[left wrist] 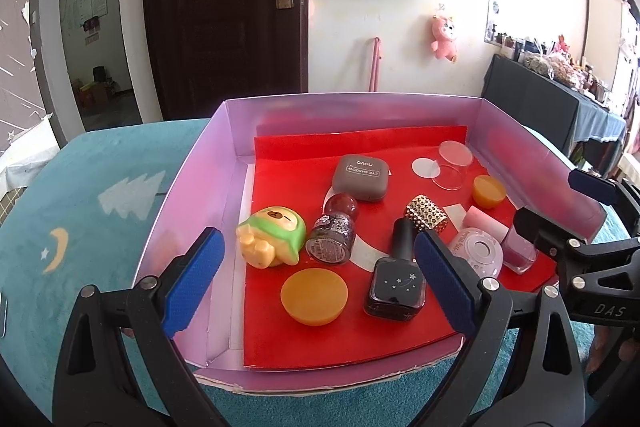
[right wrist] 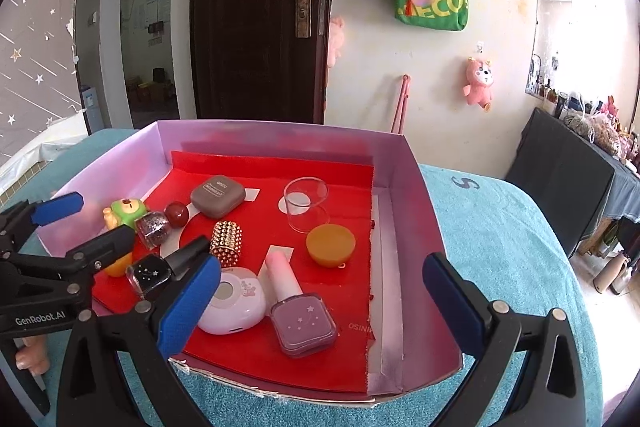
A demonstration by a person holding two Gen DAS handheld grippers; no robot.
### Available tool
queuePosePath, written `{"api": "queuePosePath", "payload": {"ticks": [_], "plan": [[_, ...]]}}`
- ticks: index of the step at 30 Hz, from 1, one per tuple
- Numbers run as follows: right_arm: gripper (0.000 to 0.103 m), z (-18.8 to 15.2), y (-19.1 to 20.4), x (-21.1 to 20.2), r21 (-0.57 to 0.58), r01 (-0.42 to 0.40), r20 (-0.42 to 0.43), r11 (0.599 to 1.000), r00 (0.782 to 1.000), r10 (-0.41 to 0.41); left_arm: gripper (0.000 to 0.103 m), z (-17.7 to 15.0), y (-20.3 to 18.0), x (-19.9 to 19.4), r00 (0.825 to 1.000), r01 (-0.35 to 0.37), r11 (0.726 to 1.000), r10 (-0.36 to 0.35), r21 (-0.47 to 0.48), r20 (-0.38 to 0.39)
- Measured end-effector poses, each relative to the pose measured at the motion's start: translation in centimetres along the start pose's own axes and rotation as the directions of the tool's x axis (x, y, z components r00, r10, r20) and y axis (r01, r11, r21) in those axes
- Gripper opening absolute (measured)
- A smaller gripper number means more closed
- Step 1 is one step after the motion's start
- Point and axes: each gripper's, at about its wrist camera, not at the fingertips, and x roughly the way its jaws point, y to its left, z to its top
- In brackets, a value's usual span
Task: Organize rigid objects
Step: 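Lift both tools out of the box and hold them above it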
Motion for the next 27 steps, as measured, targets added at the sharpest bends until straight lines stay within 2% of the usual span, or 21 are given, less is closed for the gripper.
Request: {"api": "queuePosePath", "payload": {"ticks": [27], "plan": [[0.103,-0.04,0.07,0.08,-0.006,0.006,-0.002,1.000,1.000,-0.006,0.097,-0.03,0.02,0.07,1.000,0.000,1.000,0.000,0.001,0.000]]}}
